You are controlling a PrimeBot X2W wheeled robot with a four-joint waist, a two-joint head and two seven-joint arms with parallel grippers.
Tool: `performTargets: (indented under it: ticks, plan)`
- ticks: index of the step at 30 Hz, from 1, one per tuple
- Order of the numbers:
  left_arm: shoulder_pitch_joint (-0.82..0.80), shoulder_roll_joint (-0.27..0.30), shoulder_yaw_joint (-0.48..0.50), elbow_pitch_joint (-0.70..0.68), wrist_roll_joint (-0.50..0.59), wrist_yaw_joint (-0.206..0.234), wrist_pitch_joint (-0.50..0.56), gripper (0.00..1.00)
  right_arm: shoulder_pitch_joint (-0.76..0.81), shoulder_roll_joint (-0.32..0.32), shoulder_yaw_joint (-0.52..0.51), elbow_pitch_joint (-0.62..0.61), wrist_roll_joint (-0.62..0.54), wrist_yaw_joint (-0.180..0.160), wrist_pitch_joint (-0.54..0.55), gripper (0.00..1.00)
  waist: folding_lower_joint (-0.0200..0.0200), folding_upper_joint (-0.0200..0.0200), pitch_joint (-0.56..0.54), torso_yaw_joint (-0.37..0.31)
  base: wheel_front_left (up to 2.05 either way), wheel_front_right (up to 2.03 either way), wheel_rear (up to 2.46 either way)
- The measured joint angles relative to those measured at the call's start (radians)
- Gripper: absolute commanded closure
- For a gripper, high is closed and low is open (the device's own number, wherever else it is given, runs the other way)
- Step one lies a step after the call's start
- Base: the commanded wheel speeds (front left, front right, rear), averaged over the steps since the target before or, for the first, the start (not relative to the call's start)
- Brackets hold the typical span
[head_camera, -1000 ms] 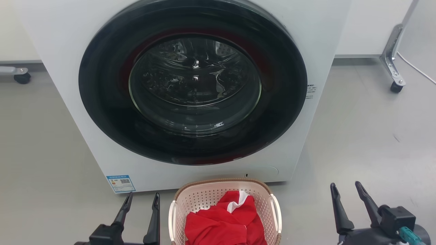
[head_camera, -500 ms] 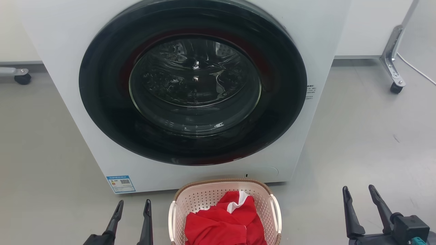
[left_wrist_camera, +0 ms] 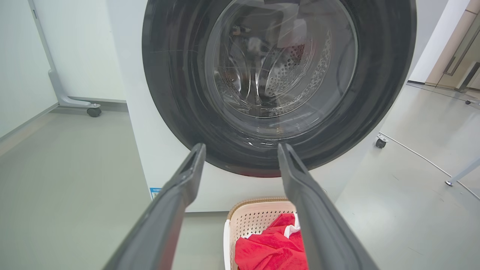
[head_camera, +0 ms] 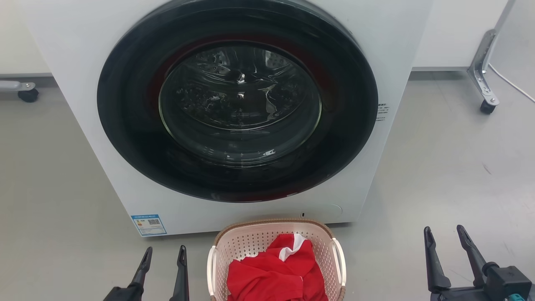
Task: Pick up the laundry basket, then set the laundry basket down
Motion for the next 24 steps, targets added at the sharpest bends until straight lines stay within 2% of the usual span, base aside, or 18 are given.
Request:
performTargets:
  ticks: [5, 6, 17, 24]
  plan:
    - [0.000, -0.003, 0.010, -0.005, 0.008, 0.000, 0.015, 0.00, 0.004, 0.004, -0.009, -0.010, -0.011, 0.000, 0.002, 0.00, 0.0000, 0.0000, 0.000, 0.000, 0.00, 0.00, 0.00]
    - [0.000, -0.004, 0.011, -0.005, 0.010, 0.000, 0.016, 1.00, 0.006, 0.006, -0.010, -0.012, -0.011, 0.000, 0.007, 1.00, 0.0000, 0.0000, -0.001, 0.000, 0.00, 0.00, 0.00]
    - [0.016, -0.010, 0.026, 0.036, -0.034, -0.012, 0.032, 1.00, 0.033, 0.034, -0.026, 0.031, 0.038, 0.012, 0.028, 1.00, 0.0000, 0.0000, 0.001, 0.000, 0.00, 0.00, 0.00]
    - [0.013, -0.015, 0.053, 0.046, -0.143, -0.029, 0.060, 1.00, 0.028, 0.050, -0.052, 0.042, 0.142, 0.030, 0.055, 1.00, 0.0000, -0.0001, 0.003, 0.000, 0.00, 0.00, 0.00]
